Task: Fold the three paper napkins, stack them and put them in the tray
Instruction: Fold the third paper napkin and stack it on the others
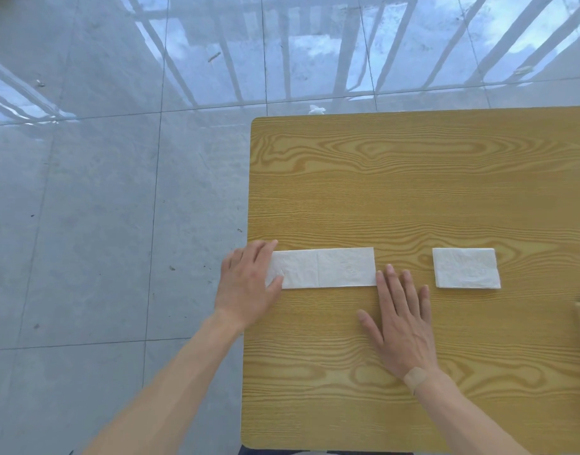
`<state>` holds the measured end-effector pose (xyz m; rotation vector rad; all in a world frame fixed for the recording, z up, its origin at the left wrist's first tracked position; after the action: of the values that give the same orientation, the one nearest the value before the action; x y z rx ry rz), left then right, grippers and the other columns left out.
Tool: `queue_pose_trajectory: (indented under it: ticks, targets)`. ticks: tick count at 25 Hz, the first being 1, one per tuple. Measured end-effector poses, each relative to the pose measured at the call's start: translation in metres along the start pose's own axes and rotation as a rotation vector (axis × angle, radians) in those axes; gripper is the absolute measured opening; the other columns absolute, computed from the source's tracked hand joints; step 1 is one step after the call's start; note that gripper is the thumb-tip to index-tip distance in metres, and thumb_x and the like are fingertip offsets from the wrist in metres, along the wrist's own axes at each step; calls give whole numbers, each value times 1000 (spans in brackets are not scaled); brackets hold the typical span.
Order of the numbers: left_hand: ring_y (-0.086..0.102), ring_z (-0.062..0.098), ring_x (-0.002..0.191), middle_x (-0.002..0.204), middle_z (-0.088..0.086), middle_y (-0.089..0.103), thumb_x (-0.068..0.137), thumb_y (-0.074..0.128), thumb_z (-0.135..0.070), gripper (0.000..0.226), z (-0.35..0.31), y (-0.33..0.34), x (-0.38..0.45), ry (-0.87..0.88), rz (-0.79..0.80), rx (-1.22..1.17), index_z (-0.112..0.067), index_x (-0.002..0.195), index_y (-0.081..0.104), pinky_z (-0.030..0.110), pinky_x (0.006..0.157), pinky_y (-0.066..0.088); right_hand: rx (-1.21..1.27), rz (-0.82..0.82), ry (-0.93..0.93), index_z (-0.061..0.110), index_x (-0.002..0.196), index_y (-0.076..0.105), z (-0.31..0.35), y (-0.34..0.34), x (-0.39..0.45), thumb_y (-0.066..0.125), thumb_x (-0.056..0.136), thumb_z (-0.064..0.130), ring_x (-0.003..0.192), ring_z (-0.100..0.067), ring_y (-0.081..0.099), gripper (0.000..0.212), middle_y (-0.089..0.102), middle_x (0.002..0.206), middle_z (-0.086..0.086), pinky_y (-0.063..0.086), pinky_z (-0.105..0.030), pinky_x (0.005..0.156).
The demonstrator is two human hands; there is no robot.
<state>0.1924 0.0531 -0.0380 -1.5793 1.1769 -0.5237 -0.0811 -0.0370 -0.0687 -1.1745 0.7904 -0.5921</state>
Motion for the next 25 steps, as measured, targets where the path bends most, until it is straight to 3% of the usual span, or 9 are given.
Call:
queue_pose_trajectory:
  ticks: [5,12,15,17,20,25]
  targets:
    - [43,20,113,118,-3,48,79,67,-41,52,-5,-16,27,-73,142,113,-29,127,49,36,96,30,-7,10,109,22,159,10,-4,10,-22,25,93,67,154,-28,1,81,7,168,-1,7,-61,121]
    - [37,26,116,114,2,48,79,70,-45,43,-2,-14,41,-201,341,137,-24,113,55,37,91,32,-5,-7,137,27,159,8,-4,13,-20,20,91,69,154,-25,0,81,5,168,3,3,-57,122]
    - [36,25,112,107,0,44,78,68,-38,34,-3,-12,38,-197,329,109,-24,106,55,35,85,32,-5,-14,148,28,159,7,-3,14,-19,24,90,68,154,-23,-1,81,5,168,5,4,-57,122]
    - [44,22,102,101,-2,50,78,63,-26,22,-2,-12,34,-213,326,21,-24,97,52,35,78,36,1,-21,156,27,159,9,-4,14,-18,28,89,67,154,-23,-1,82,6,168,6,5,-57,122]
    - [51,18,71,79,-4,53,78,60,-16,14,1,-14,30,-356,373,-329,-16,91,55,33,63,43,3,-37,155,25,158,15,-4,15,-18,31,88,67,154,-23,0,83,8,168,5,4,-56,122]
    - [51,12,56,78,-4,54,82,62,-16,9,-15,-32,27,-405,305,-607,-15,89,56,22,48,46,-3,-65,148,26,158,15,-4,17,-18,32,87,67,154,-23,2,84,9,167,5,1,-53,123]
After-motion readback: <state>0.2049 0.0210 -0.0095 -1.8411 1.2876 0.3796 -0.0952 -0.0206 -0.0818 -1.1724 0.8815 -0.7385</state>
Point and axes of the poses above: each hand's wrist, its own x-axis towards the middle knuckle, its own y-axis out of the palm, z = x × y, the point moved 4 cm from there along x, towards the middle knuckle
